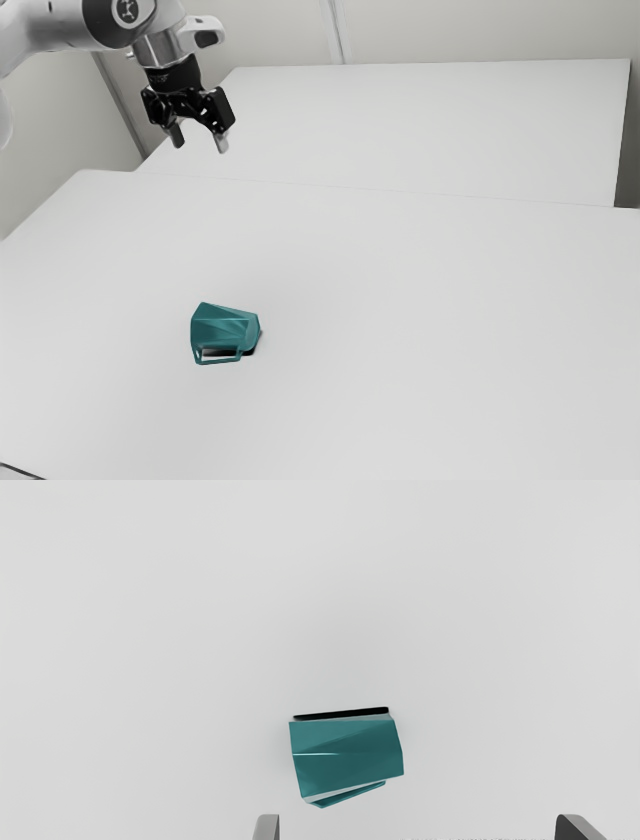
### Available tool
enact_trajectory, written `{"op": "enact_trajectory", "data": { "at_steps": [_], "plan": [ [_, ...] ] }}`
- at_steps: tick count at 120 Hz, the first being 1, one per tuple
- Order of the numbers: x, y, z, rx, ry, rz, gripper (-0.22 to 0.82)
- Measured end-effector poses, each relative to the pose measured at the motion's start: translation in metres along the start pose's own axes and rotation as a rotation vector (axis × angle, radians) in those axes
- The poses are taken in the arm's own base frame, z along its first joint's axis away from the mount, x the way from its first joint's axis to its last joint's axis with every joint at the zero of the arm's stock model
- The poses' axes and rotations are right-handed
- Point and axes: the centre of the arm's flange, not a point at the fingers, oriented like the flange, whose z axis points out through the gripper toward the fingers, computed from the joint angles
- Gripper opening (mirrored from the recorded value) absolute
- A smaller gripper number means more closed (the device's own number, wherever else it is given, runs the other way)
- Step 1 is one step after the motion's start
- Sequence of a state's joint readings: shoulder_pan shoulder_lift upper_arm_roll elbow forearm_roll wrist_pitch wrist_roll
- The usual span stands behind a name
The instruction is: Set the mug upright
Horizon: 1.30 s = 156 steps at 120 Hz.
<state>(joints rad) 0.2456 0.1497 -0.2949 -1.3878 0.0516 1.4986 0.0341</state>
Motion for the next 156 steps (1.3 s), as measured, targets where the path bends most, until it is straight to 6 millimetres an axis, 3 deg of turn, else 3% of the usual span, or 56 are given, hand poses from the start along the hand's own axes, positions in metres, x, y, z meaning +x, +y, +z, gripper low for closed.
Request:
{"op": "enact_trajectory", "data": {
  "at_steps": [17,53,63,83,119,156],
  "plan": [
    [0.001,-0.001,0.011,-0.013,-0.028,0.008,0.6],
    [-0.016,-0.036,0.117,-0.069,-0.217,-0.057,0.6],
    [-0.027,-0.06,0.15,-0.128,-0.258,-0.117,0.6],
    [-0.045,-0.096,0.188,-0.267,-0.291,-0.215,0.6],
    [-0.077,-0.128,0.247,-0.485,-0.323,-0.278,0.6],
    [-0.099,-0.14,0.29,-0.634,-0.29,-0.256,0.6]
  ]
}}
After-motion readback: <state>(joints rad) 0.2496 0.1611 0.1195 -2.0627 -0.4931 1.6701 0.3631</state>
